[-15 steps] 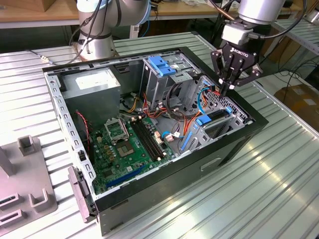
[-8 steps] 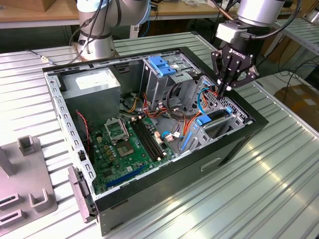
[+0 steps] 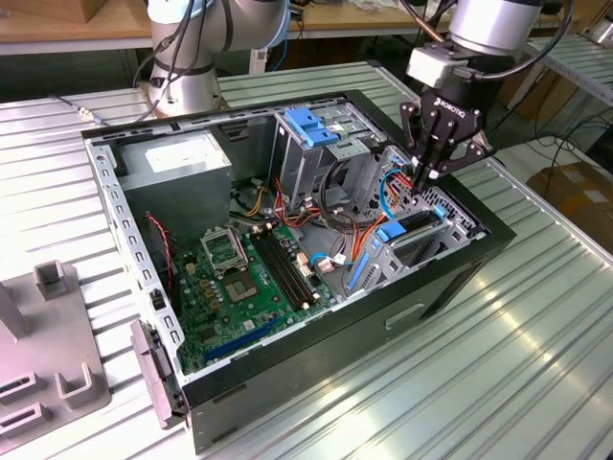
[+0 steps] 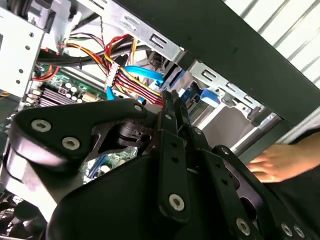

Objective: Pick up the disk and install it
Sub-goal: 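Insert the first disk wire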

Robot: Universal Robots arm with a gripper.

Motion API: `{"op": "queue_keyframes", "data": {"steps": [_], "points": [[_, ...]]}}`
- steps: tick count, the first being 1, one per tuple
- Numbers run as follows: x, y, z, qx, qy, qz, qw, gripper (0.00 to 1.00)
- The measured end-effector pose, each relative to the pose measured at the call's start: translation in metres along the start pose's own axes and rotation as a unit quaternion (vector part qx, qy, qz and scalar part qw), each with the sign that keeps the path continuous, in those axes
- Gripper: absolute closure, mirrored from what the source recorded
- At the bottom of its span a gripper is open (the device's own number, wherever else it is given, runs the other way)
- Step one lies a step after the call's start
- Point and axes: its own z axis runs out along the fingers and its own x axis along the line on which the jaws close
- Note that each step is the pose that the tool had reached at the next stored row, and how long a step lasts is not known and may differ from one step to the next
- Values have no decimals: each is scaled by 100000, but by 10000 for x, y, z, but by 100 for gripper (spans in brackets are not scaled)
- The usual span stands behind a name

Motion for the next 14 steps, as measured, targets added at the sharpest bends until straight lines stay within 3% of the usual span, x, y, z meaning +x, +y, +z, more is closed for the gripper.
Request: {"op": "queue_keyframes", "data": {"steps": [1, 2, 6, 10, 11, 12, 14], "points": [[32, 2, 8, 72, -1321, -49, 99991, 84], [66, 4, 15, 120, -2209, -83, 99975, 84], [210, 11, 37, 126, -2295, -84, 99974, 84], [269, 33, 53, 282, -2301, -66, 99973, 84], [270, 44, 57, 595, -2281, -31, 99972, 84], [270, 58, 60, 1169, -2285, 32, 99967, 84], [272, 65, 66, 1505, -2379, 77, 99960, 84]]}}
